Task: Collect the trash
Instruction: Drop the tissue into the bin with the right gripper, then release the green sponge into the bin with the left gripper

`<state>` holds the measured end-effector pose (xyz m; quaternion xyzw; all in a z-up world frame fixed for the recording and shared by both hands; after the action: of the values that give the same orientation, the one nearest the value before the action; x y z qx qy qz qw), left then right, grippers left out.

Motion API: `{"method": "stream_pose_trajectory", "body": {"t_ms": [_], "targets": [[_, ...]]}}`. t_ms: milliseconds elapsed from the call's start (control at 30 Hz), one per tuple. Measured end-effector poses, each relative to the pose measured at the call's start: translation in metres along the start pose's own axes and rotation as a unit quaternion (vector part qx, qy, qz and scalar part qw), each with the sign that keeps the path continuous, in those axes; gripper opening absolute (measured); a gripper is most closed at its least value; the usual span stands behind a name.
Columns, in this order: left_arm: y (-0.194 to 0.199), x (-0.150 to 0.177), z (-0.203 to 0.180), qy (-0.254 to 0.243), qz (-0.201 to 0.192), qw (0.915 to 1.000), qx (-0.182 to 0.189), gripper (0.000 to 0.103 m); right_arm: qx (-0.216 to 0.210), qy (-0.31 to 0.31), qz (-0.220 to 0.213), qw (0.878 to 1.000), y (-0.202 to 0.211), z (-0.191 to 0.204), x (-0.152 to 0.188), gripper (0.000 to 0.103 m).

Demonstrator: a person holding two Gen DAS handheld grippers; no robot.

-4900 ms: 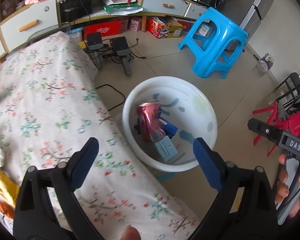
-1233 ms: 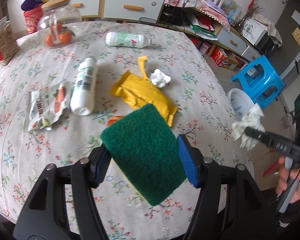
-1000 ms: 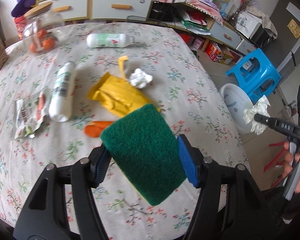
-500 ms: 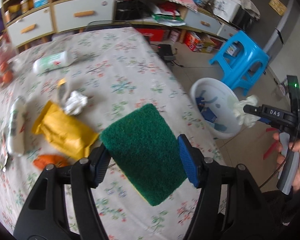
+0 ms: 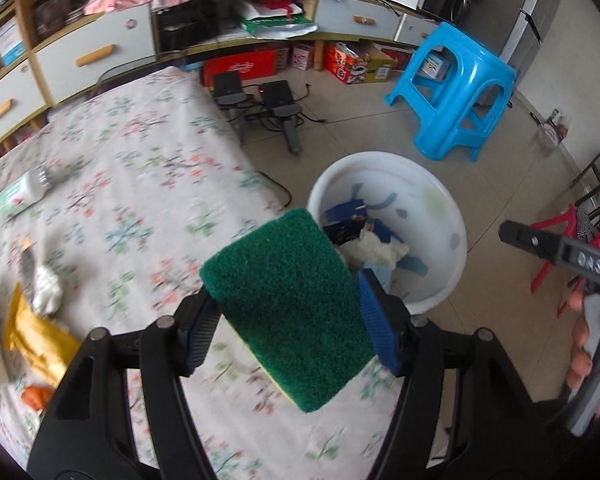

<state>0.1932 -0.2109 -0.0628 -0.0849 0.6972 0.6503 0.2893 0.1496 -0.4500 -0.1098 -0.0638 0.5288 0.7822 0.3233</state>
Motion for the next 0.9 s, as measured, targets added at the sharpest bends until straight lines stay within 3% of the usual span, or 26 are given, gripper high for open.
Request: {"method": "stream_pose_trajectory", "body": {"t_ms": [300, 367, 433, 533, 900], "targets": [[-0.016, -0.023, -0.035, -0.013, -0.013, 0.9997, 0.016, 0.068, 0.001, -0.016, -0.004, 1.000, 0.007, -0.019, -0.002, 0.075], [-0.018, -0.027, -0.038, -0.012, -0.016, 0.9996, 0.022, 0.073, 0.001, -0.018, -0.006, 1.000, 0.008, -0.021, -0.002, 0.075], [-0.020, -0.029, -0.041, -0.013, -0.012, 0.9993, 0.032, 0.086, 0.001, -0.019, -0.007, 1.000, 0.008, -0.021, -0.003, 0.075], [-0.020, -0.029, -0.042, -0.021, -0.011, 0.9995, 0.020, 0.096, 0.000, -0.017, -0.007, 1.000, 0.008, -0.019, -0.003, 0.076], [0.002, -0.018, -0.013, -0.016, -0.029, 0.9995, -0.004, 0.097, 0.000, -0.006, -0.005, 1.000, 0.004, -0.005, -0.002, 0.077]]}}
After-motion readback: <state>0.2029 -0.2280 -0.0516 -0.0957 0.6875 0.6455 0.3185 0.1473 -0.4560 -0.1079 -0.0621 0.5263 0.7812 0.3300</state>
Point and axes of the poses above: each gripper's, at about its wrist camera, not at the fingertips, and y roughly against the way its jaws point, z to its left, x to its underside, the point moved 3 cm from there along -y, roughly the way its jaws point, and after that the axes turned 11 degrees about -x, right-handed, at the moved point
